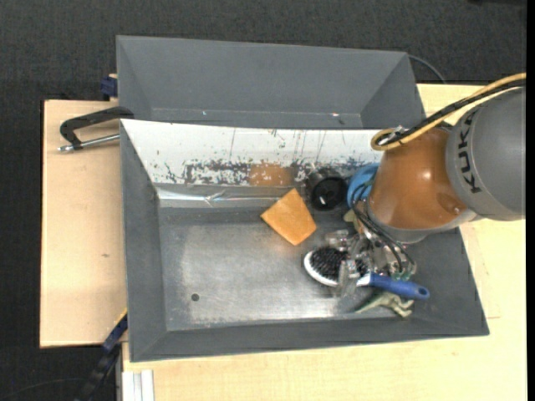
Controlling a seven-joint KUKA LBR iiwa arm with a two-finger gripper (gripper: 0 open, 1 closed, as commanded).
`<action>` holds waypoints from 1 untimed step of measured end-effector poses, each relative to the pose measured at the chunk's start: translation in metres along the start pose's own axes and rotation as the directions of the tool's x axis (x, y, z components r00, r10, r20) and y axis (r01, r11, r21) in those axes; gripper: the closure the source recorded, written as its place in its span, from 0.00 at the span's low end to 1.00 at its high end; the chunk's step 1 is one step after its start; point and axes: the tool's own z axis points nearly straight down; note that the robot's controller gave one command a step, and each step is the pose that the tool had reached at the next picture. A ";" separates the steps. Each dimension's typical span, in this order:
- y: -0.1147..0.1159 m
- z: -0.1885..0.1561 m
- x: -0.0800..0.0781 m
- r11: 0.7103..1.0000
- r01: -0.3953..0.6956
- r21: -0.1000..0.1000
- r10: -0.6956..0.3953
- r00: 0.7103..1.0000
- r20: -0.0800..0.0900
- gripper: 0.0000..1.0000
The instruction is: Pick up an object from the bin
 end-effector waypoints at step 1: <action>-0.033 -0.006 -0.009 0.985 0.170 -0.006 -0.170 0.986 0.002 1.00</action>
Offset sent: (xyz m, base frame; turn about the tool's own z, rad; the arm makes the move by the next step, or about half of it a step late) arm 0.0291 -0.0935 0.0154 -0.3181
